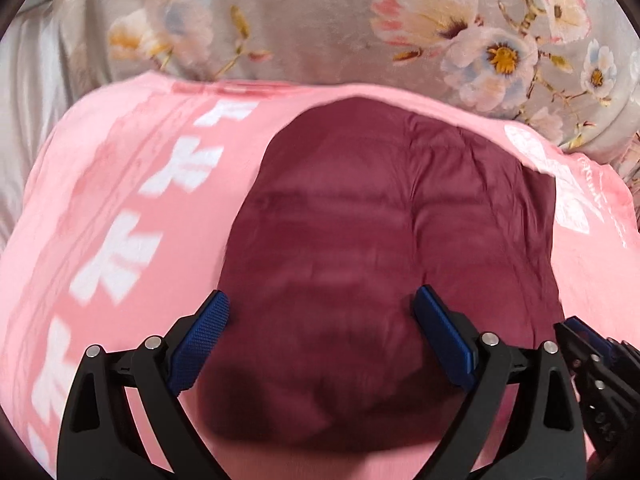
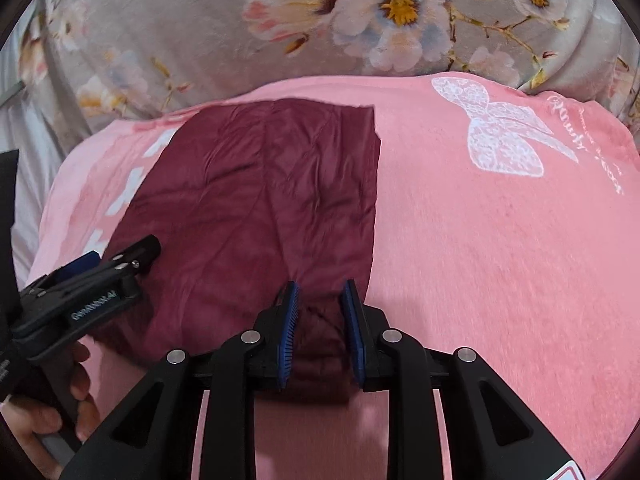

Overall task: Fold large clothes
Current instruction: 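Open both grippers and pull them back from the folded jacket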

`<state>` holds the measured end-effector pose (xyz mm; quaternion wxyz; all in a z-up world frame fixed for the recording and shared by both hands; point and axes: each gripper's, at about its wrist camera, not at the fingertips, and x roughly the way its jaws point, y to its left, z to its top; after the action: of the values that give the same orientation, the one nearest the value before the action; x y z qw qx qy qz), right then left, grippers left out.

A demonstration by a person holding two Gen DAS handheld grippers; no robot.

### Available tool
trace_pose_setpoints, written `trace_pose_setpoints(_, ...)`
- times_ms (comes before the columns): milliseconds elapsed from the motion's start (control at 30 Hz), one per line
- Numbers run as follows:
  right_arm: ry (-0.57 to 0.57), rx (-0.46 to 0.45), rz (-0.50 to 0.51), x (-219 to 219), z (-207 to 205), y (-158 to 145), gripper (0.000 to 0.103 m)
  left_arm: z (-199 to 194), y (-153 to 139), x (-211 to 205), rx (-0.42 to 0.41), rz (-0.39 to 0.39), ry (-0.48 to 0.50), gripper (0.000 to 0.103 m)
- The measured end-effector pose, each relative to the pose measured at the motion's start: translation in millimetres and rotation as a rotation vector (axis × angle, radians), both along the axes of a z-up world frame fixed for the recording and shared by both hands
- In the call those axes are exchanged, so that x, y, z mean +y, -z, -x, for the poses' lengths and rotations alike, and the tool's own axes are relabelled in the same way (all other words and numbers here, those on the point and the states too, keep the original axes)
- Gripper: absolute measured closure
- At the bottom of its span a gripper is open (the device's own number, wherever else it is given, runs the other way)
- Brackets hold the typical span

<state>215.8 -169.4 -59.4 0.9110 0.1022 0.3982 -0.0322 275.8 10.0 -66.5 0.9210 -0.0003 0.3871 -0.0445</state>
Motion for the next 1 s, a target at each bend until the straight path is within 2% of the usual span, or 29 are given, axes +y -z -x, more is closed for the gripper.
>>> trace_pose_setpoints(167,-0.015,0.036,0.019,7.8,9.0,15.0,0.081,20.4,14.5,10.7,0.036,-0.002,-0.035,0.007)
trace_pose_setpoints(333,-0.030,0.025,0.071,13.8,9.6,20.9,0.081,23.0,25.0,6.7,0.017,-0.042,-0.051,0.005)
trace_pose_setpoints(367,-0.032,0.022,0.078,14.2,9.5,21.7,0.081,22.5,27.3,7.6,0.022,-0.030,-0.055,0.005)
trace_pose_setpoints(533,-0.035,0.022,0.083,11.2,3.8,24.2,0.081,8.8,44.6,28.8,0.107,0.165,-0.063,0.005)
trace_pose_setpoints(667,-0.002,0.035,0.077,9.3,7.2,18.9,0.081,11.2,43.3,23.1,0.092,0.126,-0.068,0.005)
trace_pose_setpoints(833,0.054,0.012,0.094,8.8,41.1,3.5,0.067,33.2,26.0,19.0,0.083,0.059,-0.080,0.005)
trace_pose_setpoints(1000,0.076,0.012,0.085,8.7,83.6,4.6,0.061,68.8,16.1,10.6,0.074,0.001,-0.062,0.005)
